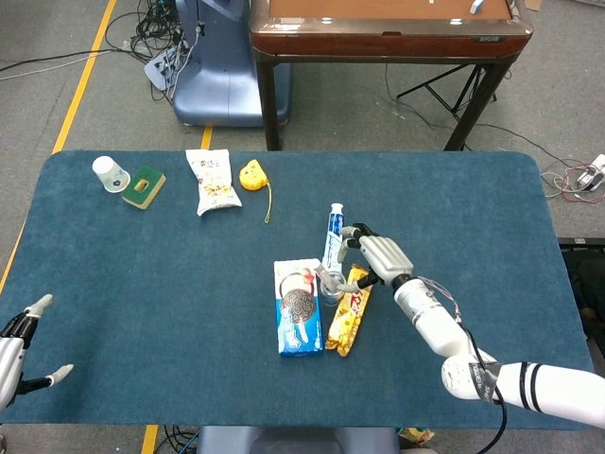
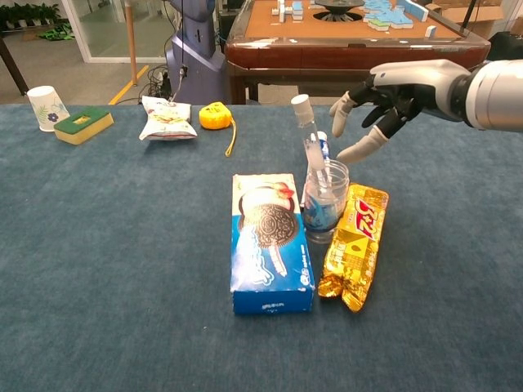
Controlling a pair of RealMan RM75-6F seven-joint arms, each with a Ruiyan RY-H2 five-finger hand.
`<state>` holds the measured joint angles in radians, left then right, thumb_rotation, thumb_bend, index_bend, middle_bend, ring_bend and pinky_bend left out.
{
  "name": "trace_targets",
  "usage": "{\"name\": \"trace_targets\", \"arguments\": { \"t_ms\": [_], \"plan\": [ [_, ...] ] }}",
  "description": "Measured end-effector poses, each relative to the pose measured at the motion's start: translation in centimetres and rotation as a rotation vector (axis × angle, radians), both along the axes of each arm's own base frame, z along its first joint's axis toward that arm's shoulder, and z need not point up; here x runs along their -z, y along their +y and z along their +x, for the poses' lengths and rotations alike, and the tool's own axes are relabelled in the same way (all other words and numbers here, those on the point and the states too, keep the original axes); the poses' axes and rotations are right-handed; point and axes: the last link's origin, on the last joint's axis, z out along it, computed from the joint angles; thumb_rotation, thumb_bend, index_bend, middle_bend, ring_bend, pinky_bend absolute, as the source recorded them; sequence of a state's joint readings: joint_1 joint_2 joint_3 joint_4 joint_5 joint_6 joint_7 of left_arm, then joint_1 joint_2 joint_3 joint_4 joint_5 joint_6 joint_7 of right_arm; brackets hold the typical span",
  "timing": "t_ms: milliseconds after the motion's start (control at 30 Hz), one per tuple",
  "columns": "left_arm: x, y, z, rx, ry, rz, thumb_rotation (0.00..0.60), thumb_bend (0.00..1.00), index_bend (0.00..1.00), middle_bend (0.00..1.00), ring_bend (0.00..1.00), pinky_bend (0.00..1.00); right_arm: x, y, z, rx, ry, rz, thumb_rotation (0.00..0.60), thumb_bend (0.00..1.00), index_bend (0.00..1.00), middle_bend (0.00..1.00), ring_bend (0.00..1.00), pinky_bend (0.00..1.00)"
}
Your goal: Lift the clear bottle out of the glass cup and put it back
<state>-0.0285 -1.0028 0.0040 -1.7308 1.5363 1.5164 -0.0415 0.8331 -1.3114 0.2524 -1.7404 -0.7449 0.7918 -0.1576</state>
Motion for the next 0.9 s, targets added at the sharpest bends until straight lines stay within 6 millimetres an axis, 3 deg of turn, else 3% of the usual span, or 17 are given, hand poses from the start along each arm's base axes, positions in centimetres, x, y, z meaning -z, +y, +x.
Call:
{"name": "trace_targets", "arguments": {
  "t_ms": [500, 900],
  "plan": [
    [-0.3, -0.1, 0.0, 0.004, -0.006, 0.011, 0.6, 0.09, 0.0, 0.16, 0.19, 0.44, 1.9, -0.3, 1.1, 0.004, -0.039, 0.024, 0.6, 0.01, 0.48, 0.14, 0.01, 0.14],
    [-0.6, -0.2, 0.0, 0.007, -0.011, 0.02, 0.6, 0.09, 0.0, 0.16, 0.19, 0.44, 2.4, -0.5, 1.3, 0.012, -0.057, 0.03, 0.6, 0.18, 0.5, 0.14, 0.01, 0.14]
  ]
}}
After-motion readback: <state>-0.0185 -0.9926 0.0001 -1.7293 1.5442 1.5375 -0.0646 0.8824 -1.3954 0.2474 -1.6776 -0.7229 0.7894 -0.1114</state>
